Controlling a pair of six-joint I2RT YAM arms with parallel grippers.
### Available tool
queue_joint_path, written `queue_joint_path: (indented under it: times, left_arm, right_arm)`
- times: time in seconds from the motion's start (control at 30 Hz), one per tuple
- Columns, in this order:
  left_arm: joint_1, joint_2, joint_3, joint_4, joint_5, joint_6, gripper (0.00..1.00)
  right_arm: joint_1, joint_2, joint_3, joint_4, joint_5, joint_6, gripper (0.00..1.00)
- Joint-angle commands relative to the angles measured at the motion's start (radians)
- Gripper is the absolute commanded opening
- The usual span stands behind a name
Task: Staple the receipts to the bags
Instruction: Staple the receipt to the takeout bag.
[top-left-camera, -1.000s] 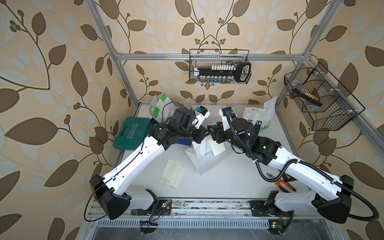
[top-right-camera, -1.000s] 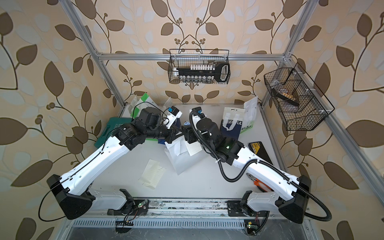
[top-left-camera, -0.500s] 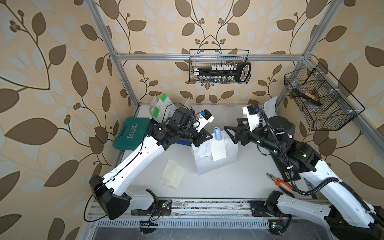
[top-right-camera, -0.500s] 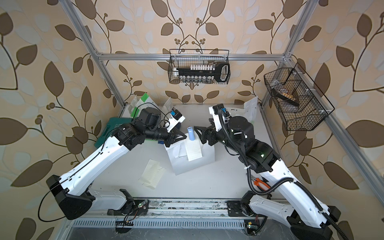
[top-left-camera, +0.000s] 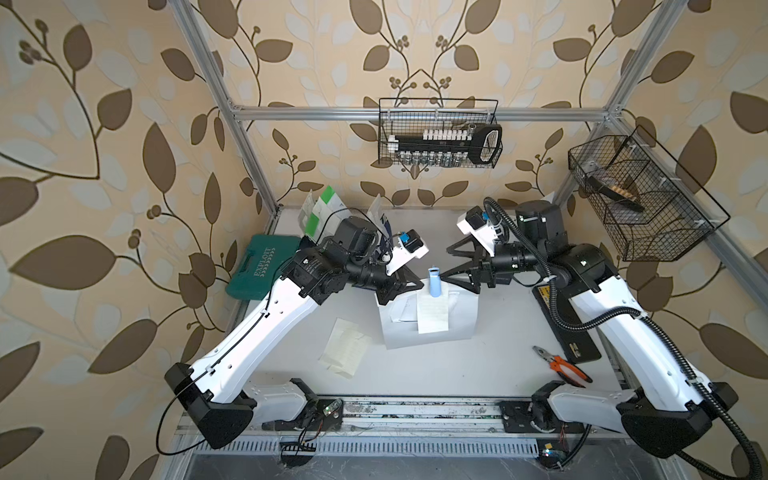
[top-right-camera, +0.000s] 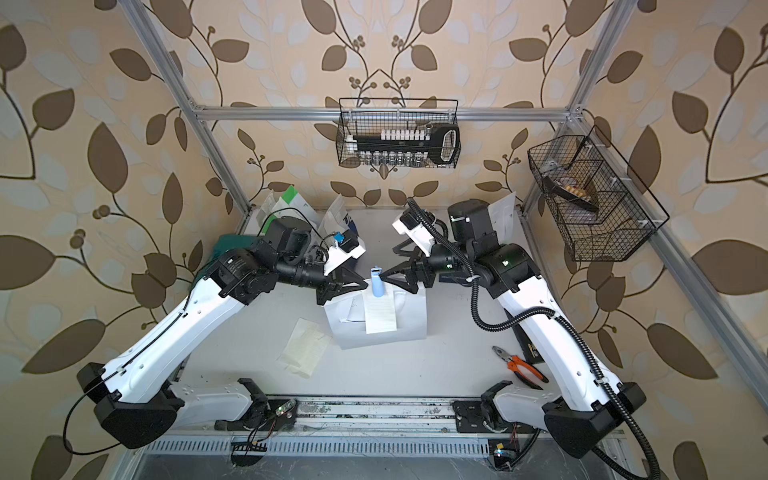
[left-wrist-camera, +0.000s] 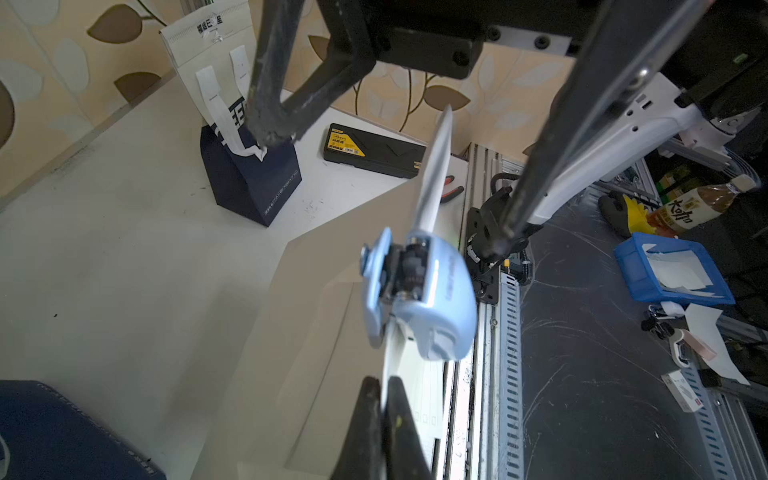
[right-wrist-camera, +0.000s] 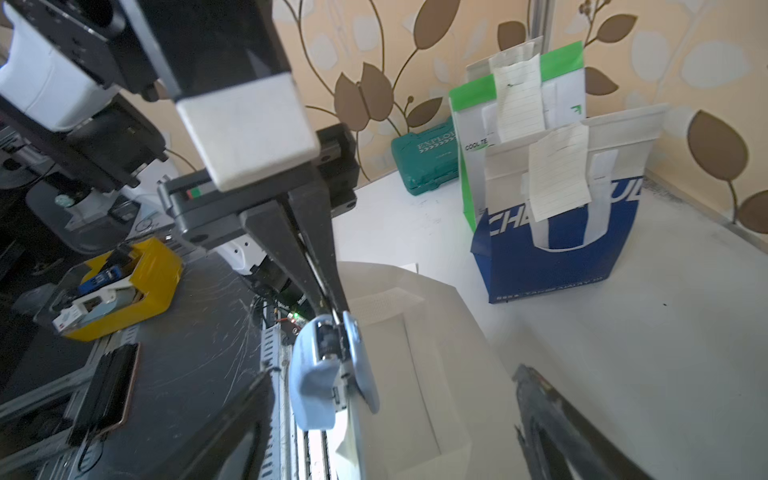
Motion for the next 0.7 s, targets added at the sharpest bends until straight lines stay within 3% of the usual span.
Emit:
queue_joint_path:
  times: [0.0,0.3,0.47,0.67]
  left_arm:
    - [-0.002,-0.024,0.034,0.008,0.068,0.030,0.00]
    - [-0.006,-0.007,0.068,-0.042,0.117,0.046,0.00]
    - [-0.016,0.011,0.091,-0.077,0.095,0.056,0.00]
    - [-0.032,0.024,0.108,-0.100,0.077,0.061,0.00]
  right_arm:
    - [-0.004,0.015,0.068,-0.112,-0.111,-0.154,0.91]
    - [0.035,0.075,0.127,-0.206,-0.093,-0.263,0.96]
    - [0.101,0.116,0.146,-0.227,-0.015,-0.301,0.97]
    - [0.107,0.145,0.126,-0.206,-0.027,-0.303,0.97]
